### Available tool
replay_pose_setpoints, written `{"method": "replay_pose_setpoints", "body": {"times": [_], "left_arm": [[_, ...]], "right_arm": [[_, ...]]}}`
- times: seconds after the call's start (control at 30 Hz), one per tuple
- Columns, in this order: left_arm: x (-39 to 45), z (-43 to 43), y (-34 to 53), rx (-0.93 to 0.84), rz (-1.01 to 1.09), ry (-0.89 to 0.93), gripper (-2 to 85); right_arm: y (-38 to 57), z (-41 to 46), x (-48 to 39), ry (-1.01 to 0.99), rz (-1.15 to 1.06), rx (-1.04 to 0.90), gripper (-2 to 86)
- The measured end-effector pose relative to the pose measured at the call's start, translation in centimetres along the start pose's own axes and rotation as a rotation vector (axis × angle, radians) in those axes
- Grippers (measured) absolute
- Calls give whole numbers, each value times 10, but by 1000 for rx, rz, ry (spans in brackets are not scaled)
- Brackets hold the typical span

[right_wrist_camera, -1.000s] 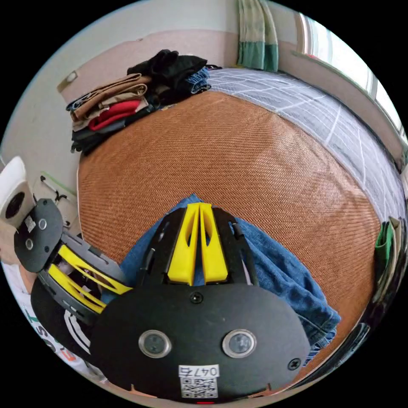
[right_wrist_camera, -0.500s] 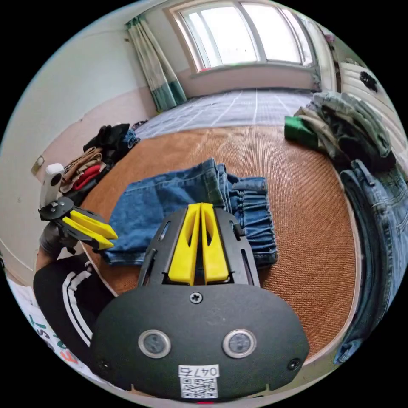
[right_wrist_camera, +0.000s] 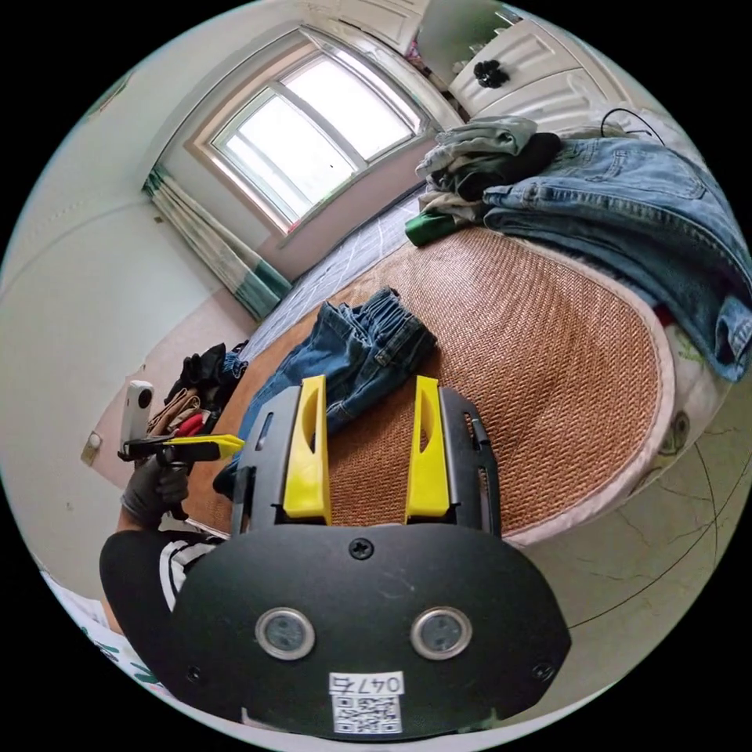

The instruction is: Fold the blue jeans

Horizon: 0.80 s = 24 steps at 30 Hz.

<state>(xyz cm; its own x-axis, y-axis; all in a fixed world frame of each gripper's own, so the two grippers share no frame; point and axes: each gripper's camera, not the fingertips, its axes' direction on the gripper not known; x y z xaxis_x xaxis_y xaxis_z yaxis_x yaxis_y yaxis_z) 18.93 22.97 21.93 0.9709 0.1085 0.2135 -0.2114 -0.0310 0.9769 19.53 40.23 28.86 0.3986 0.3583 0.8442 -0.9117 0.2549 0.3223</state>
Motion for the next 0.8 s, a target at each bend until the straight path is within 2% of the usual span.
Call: {"method": "replay_pose_setpoints", "body": {"times": [0.1,0.17,0.4,0.63,0.8], "left_arm": [[-4,7,-5,-5,-19,34,52],[-2,32,-13,-81,-26,53,52],[22,57,-35,-120,17,114,50],[62,72,-57,-164,100,130,50],[96,90,-71,-234,197,203,51]], "right_arm": [[-20,15,9,-68,31,-29,117],[-39,26,12,-67,40,-66,127],[-97,43,10,-49,59,-185,156],[-119,62,-3,89,34,-202,159],[-144,103,-46,270,-196,-307,118]]}}
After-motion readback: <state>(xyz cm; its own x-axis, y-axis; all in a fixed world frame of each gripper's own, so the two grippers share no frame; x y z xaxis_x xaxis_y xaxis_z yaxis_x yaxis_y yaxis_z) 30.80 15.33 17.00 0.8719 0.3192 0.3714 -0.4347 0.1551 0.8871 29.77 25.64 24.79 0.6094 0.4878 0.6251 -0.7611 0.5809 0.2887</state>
